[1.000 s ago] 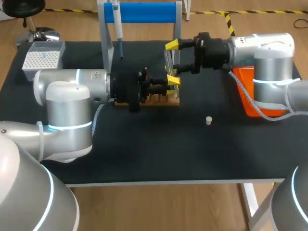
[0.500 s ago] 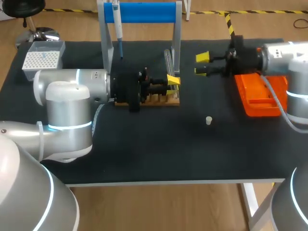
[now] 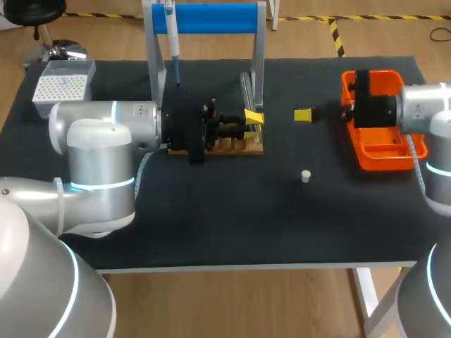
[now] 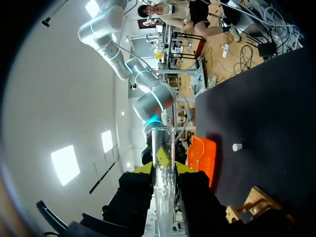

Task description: Invert the test tube, pick up the pipette, mount the tip to pipette, aspirate from beaker and dispense into the tube, eject the tip, return the pipette, and cap with the stopper.

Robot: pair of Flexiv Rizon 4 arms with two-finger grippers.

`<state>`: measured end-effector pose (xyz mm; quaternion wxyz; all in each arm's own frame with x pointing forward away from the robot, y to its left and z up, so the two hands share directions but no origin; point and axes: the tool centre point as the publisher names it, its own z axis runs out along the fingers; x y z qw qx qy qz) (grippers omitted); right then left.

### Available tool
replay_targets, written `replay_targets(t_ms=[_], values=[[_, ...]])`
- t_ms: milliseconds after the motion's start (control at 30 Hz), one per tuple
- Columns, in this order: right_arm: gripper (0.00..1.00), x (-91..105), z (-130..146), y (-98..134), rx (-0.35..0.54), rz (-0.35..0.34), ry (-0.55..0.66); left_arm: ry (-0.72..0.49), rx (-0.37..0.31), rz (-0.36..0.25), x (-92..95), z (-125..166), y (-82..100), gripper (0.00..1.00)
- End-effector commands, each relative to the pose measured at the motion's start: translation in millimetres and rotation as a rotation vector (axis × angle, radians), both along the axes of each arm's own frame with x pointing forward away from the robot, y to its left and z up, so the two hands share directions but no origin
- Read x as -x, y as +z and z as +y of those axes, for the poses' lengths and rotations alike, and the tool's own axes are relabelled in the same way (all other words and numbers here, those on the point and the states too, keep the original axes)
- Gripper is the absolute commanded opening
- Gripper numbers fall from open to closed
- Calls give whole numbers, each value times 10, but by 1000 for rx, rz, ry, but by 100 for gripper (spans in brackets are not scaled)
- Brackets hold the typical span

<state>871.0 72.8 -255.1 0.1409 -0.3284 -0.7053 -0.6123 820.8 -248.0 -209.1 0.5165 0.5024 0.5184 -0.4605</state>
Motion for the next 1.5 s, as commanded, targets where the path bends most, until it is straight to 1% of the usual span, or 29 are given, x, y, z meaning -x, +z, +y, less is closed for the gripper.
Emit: replay_targets(t_ms=[33, 433, 500, 700, 800, 900, 933, 1033, 1200, 1500], values=[[100, 111, 19, 47, 17, -44, -95, 2, -2, -1, 1, -9, 5, 0], [100, 111, 19, 47, 17, -44, -95, 2, -2, -1, 1, -9, 5, 0], [100, 110, 60, -11, 47, -83, -79, 2, -2, -1, 1, -9, 5, 0], [100, 111, 140, -173, 124, -257, 6, 2, -2, -1, 1, -9, 5, 0], [100, 78, 179, -269, 140, -329, 38, 2, -2, -1, 1, -9, 5, 0], [100, 33, 226, -369, 177, -417, 71, 2, -2, -1, 1, -9, 5, 0], [100, 12, 244, -401, 184, -434, 78, 2, -2, -1, 1, -9, 5, 0], [100, -44, 298, -486, 214, -470, 88, 2, -2, -1, 1, -9, 5, 0], [100, -130, 374, -591, 281, -511, 72, 2, -2, -1, 1, -9, 5, 0], [100, -235, 479, -704, 316, -535, 56, 2, -2, -1, 1, -9, 5, 0]])
